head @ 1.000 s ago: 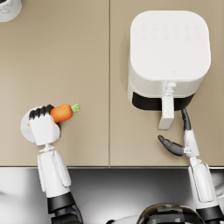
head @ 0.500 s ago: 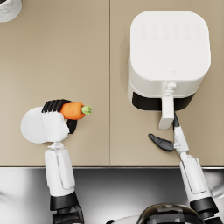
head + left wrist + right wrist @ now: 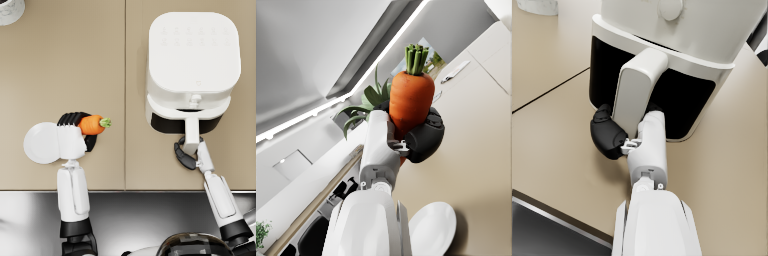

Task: Pick up the carrot and place it into the air fryer

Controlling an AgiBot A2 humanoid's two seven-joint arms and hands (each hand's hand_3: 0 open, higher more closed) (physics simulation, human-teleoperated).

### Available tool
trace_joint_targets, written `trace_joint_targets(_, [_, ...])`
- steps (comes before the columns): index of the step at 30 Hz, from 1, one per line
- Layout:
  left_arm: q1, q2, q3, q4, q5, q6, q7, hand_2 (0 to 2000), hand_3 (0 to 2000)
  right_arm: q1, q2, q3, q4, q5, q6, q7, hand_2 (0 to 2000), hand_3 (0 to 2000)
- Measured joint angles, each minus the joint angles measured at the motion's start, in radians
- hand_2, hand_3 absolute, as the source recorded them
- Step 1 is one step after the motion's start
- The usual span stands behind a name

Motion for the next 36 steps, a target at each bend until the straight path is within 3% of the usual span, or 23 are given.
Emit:
trace_joint_targets(5, [0.027,0.010,0.048,-0.001,0.000,-0.003,0.000,2000,2000,-0.070,0.134,0.088,0.176,0.000,0.012,-0.001,2000,2000])
trace_joint_targets(8, [0.059,0.021,0.089,-0.005,0.000,-0.003,0.000,2000,2000,-0.101,0.289,0.164,0.308,-0.001,0.095,0.014,2000,2000])
trace_joint_targets(13, [0.089,0.039,0.161,-0.019,0.000,-0.004,0.000,2000,2000,-0.096,0.514,0.324,0.480,-0.002,0.091,0.031,2000,2000])
trace_joint_targets(16, [0.117,0.055,0.209,-0.031,0.000,-0.005,0.000,2000,2000,-0.161,0.585,0.322,0.582,-0.003,0.128,0.028,2000,2000])
trace_joint_targets(20, [0.154,0.085,0.294,-0.037,0.000,-0.005,0.000,2000,2000,-0.202,0.685,0.368,0.687,-0.004,0.116,0.031,2000,2000])
trace_joint_targets(26, [0.190,0.132,0.449,-0.035,0.000,-0.007,0.000,2000,2000,-0.216,0.739,0.411,0.738,-0.005,0.084,0.033,2000,2000])
trace_joint_targets(36, [0.275,0.257,0.691,0.129,0.001,-0.005,0.000,2000,2000,-0.213,0.756,0.416,0.751,-0.005,0.135,0.017,2000,2000])
